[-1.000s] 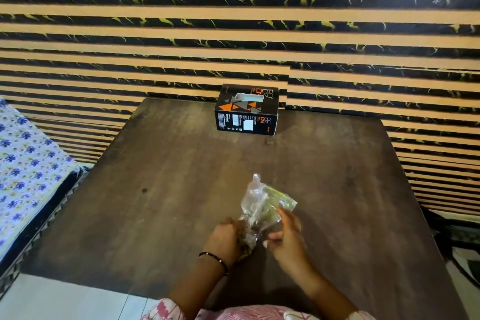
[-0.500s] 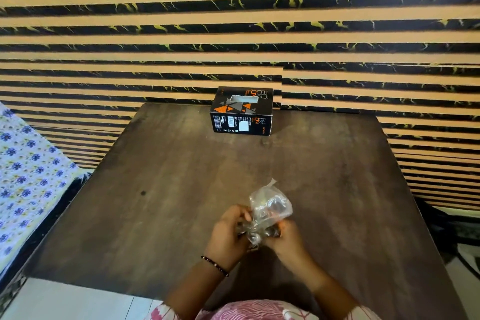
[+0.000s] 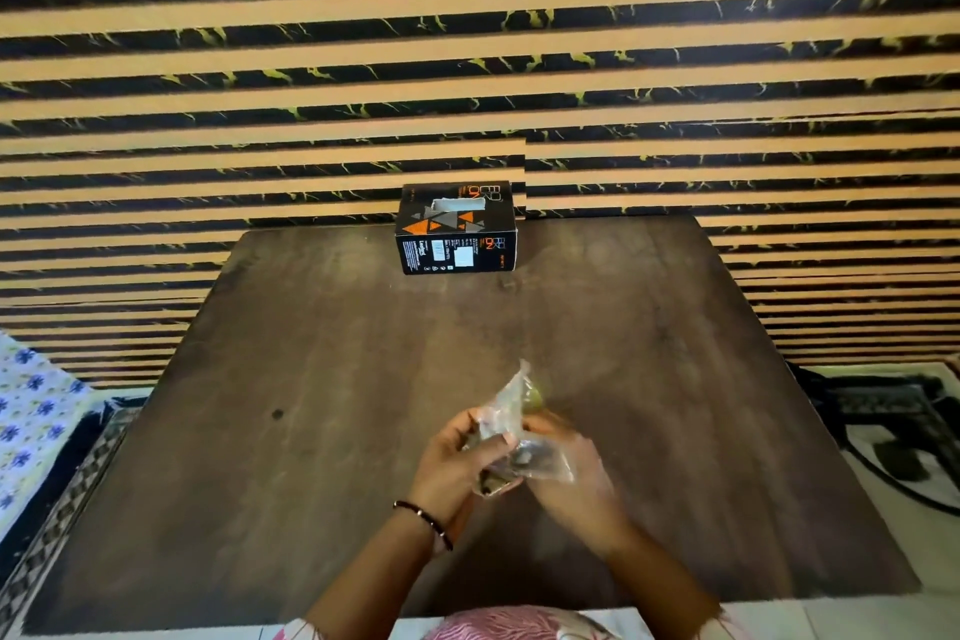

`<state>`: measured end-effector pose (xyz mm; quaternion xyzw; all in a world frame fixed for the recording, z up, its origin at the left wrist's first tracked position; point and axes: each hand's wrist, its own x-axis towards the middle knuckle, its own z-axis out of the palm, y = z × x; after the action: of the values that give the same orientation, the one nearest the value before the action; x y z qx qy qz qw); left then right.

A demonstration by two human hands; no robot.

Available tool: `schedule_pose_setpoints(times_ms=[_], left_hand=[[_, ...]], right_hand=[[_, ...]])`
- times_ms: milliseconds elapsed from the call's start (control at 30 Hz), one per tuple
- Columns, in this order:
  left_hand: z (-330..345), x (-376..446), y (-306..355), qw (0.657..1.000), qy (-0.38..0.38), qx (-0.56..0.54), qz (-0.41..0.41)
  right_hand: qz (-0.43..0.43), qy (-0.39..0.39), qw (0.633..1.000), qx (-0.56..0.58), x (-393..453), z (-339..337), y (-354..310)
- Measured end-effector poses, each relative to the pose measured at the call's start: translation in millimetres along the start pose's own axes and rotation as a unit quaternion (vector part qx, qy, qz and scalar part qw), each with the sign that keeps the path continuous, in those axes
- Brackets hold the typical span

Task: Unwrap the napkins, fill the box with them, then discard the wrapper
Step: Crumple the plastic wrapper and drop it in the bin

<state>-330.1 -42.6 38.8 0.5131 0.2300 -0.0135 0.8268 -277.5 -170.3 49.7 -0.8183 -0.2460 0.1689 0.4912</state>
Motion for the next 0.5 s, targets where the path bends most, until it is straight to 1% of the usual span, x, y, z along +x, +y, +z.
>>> schedule_pose_setpoints(times_ms=[33, 67, 100, 133, 167, 200, 233, 267, 333, 367, 433, 500], left_hand=[[-5.4, -4.3, 1.6, 1.000, 0.022, -0.003, 0.015], [-10.7, -6.3, 2.5, 0.999, 0.039, -0.003, 0.023], [-18.2, -9.9, 3.2, 0.998, 0.050, -0.006, 0.027], [-23.9, -11.9, 3.4, 0.998, 0.054, -0.009, 0.027], [-26.2, -15.3, 3.9, 0.998, 0.055, -0.008, 0.029], [-28.0, -20.9, 4.8, 0.998, 0.047, 0.002, 0.031], [-27.7, -25.0, 4.5, 0.999, 0.035, 0.017, 0.030], [-27.1, -30.9, 3.5, 0.998, 0.019, 0.038, 0.035], [-23.5, -38.7, -0.5, 0.997, -0.013, 0.059, 0.037], [-20.7, -43.4, -0.7, 0.997, -0.040, 0.056, 0.030], [-15.8, -49.6, -0.7, 0.995, -0.097, 0.000, 0.002], [-10.5, -57.0, 0.8, 0.986, -0.159, -0.042, -0.025]], right_hand=[[-0.012, 0.002, 1.000, 0.007, -2.5, 6.1, -3.0], [0.018, -0.018, 0.996, 0.084, -4.4, 11.8, -3.3], [0.040, -0.035, 0.984, 0.171, -10.8, 16.2, -10.5], [0.049, -0.046, 0.962, 0.264, -18.3, 18.1, -13.2], [0.069, -0.035, 0.943, 0.325, -23.5, 20.4, -11.8], [0.073, -0.024, 0.935, 0.346, -30.8, 22.9, -17.1], [0.074, -0.020, 0.937, 0.342, -36.0, 23.2, -23.9], [0.080, -0.013, 0.947, 0.312, -40.3, 25.8, -26.2], [0.091, 0.027, 0.970, 0.224, -45.3, 29.5, -24.1], [0.096, 0.056, 0.974, 0.196, -51.3, 31.8, -24.9], [0.104, 0.120, 0.971, 0.181, -65.3, 34.1, -20.8], [0.103, 0.172, 0.961, 0.191, -80.2, 32.8, -20.3]])
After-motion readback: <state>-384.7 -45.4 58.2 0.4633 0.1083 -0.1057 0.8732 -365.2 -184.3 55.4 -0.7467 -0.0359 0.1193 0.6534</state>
